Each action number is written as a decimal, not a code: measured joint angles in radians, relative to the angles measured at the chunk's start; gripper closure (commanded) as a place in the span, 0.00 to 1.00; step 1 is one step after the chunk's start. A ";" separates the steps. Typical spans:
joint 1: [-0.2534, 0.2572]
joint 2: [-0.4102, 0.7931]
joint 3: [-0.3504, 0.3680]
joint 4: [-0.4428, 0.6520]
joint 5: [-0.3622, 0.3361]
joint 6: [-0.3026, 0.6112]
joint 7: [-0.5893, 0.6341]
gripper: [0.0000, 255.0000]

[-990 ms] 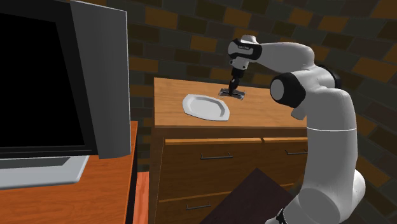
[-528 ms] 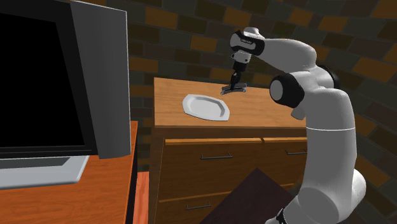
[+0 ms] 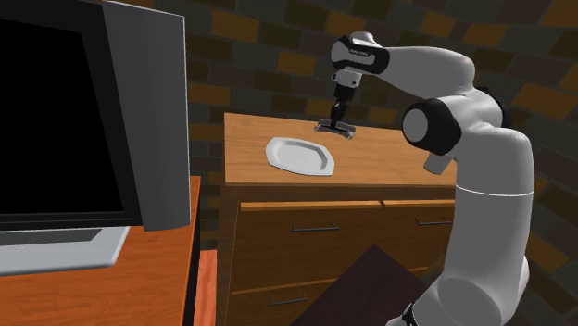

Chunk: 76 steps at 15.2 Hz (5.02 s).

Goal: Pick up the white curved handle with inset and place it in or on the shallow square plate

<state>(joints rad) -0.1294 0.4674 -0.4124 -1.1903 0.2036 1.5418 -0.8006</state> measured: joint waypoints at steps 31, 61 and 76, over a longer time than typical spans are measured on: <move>-0.099 0.011 0.051 -0.176 0.227 0.035 -0.233 1.00; -0.091 -0.022 0.060 0.007 0.225 -0.164 -0.133 1.00; 0.112 -0.204 0.123 -0.313 0.192 0.048 0.046 1.00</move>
<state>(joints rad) -0.0176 0.2634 -0.2891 -1.5030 0.3956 1.5901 -0.7545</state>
